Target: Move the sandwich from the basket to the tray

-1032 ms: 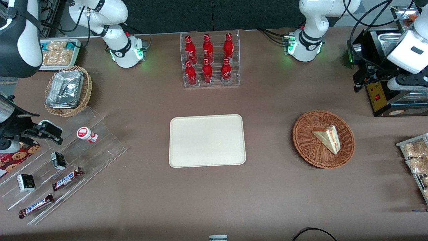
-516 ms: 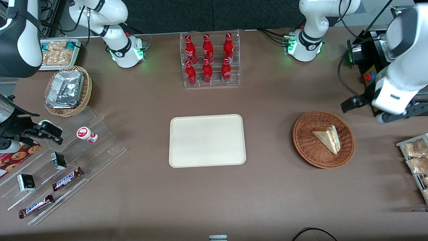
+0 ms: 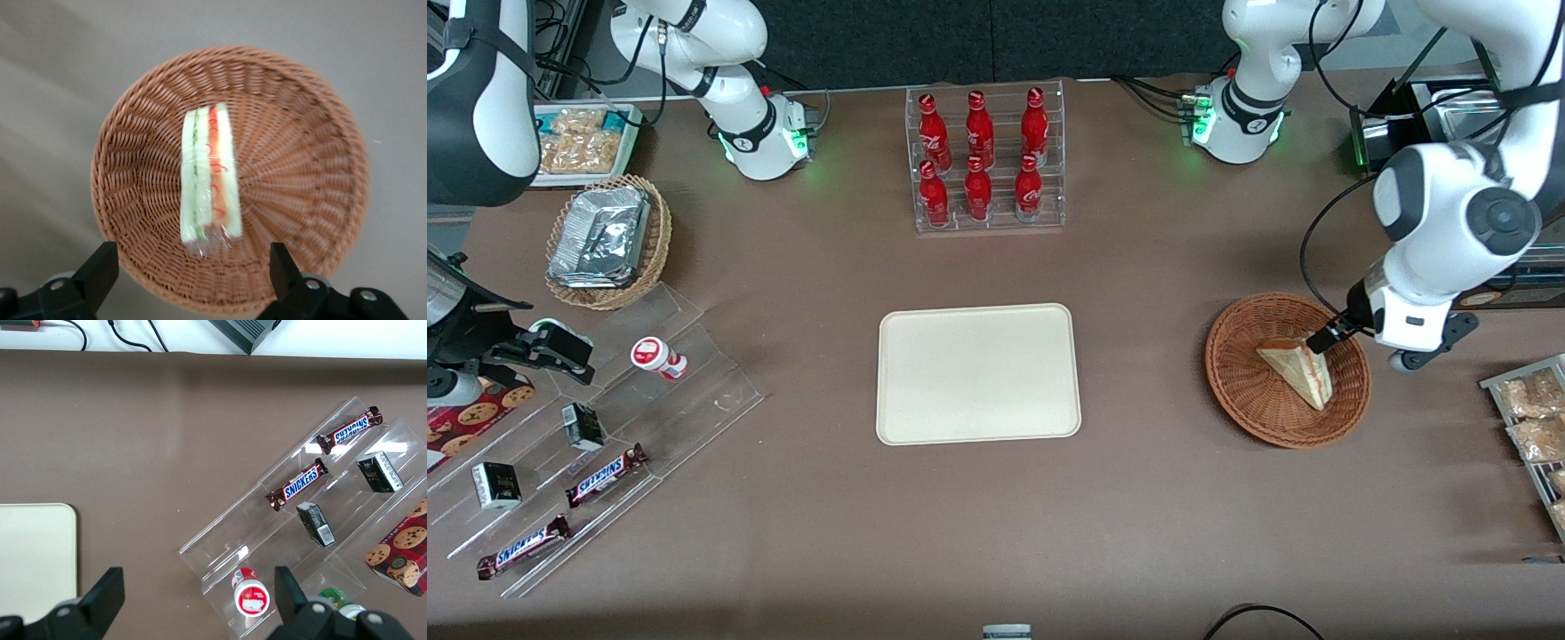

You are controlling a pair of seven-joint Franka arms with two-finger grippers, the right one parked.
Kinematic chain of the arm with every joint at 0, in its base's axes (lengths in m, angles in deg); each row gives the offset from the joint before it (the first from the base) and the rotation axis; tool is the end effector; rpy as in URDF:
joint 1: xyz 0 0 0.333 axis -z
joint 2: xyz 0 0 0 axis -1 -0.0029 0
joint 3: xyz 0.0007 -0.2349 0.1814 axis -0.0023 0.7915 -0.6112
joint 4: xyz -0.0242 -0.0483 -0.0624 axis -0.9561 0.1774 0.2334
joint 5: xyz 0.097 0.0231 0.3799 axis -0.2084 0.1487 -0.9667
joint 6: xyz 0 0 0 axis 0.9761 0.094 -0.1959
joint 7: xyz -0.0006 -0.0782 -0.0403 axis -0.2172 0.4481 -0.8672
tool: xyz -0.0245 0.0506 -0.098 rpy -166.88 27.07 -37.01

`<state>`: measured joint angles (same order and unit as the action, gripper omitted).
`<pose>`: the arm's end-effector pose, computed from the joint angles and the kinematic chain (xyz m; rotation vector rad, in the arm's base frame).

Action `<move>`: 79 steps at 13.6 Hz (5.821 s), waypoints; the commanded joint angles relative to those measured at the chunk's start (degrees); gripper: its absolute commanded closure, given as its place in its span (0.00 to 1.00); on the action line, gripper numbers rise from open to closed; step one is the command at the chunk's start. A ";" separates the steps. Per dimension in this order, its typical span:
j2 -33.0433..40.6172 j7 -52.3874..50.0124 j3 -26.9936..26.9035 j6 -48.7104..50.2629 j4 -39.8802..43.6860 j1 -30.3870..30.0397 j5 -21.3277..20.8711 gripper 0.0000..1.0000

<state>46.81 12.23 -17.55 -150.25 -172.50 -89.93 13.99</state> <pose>0.5330 0.0054 0.3033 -2.9761 -0.9147 0.0170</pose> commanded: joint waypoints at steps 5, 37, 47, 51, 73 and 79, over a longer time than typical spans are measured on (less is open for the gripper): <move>-8.27 -4.74 0.57 -9.66 -1.10 -0.43 0.04 0.00; -42.54 -20.82 24.48 10.21 53.65 32.00 -18.84 1.00; -48.89 -30.75 24.39 7.47 57.43 32.70 -27.56 0.11; -41.18 -30.15 24.91 11.05 57.00 28.85 -20.12 0.00; 10.27 32.52 21.14 53.79 39.32 -18.19 5.67 0.00; 9.56 32.09 21.14 51.15 40.56 -16.44 2.68 0.00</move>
<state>57.12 44.29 3.37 -98.56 -133.13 -107.57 17.61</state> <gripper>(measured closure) 0.000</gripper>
